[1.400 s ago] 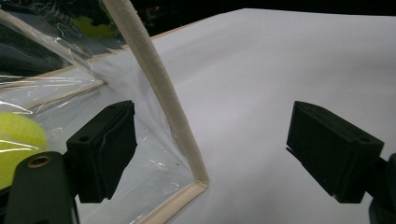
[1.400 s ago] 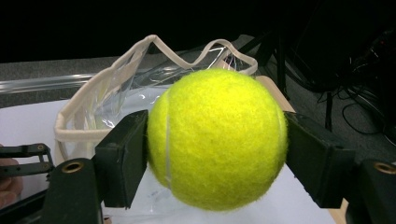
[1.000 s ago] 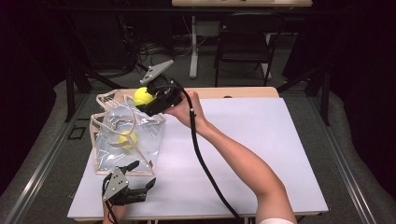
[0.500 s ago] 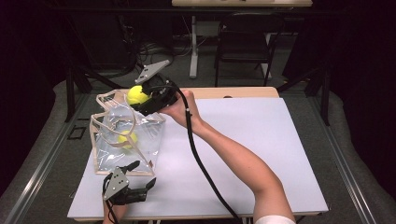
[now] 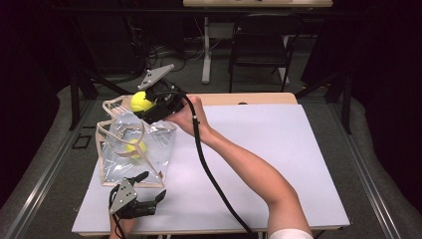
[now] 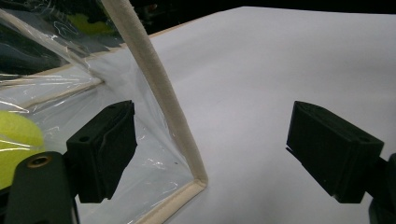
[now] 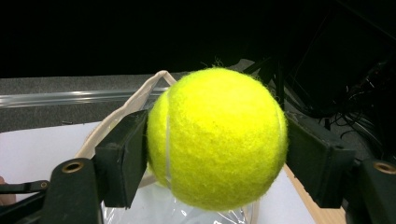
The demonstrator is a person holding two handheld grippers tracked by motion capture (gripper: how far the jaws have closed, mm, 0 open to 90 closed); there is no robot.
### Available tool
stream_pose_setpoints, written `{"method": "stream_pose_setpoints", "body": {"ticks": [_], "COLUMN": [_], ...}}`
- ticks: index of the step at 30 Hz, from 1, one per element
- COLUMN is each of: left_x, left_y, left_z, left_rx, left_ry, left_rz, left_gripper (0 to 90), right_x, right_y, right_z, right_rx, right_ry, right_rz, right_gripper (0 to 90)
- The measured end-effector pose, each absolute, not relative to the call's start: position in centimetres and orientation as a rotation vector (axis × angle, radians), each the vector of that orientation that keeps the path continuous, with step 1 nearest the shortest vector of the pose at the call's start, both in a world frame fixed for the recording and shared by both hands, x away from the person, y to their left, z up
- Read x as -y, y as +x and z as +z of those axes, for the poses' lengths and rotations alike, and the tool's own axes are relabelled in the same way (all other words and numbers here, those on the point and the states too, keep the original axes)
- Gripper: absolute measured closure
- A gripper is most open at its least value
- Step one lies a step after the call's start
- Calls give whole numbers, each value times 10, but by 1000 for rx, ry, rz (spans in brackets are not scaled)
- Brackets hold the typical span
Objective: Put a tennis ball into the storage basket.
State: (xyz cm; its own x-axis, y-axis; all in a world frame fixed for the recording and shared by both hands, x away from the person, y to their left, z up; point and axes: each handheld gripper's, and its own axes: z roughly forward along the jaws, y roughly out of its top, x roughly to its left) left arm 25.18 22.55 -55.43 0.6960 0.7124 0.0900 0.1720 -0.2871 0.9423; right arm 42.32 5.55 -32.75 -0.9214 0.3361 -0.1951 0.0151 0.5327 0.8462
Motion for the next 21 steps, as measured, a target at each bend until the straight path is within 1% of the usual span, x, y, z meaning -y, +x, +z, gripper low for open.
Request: {"method": "stream_pose_setpoints", "body": {"ticks": [21], "left_x": [-224], "left_y": [252], "left_z": [-554], "left_rx": [-691], "left_ry": [1822], "left_rz": [618], "left_gripper": [160], "right_x": [-70], "right_y": [419], "right_z": [-325], "right_rx": [-2420], "right_ry": [261], "right_rz": [1362], "right_gripper": [258]}}
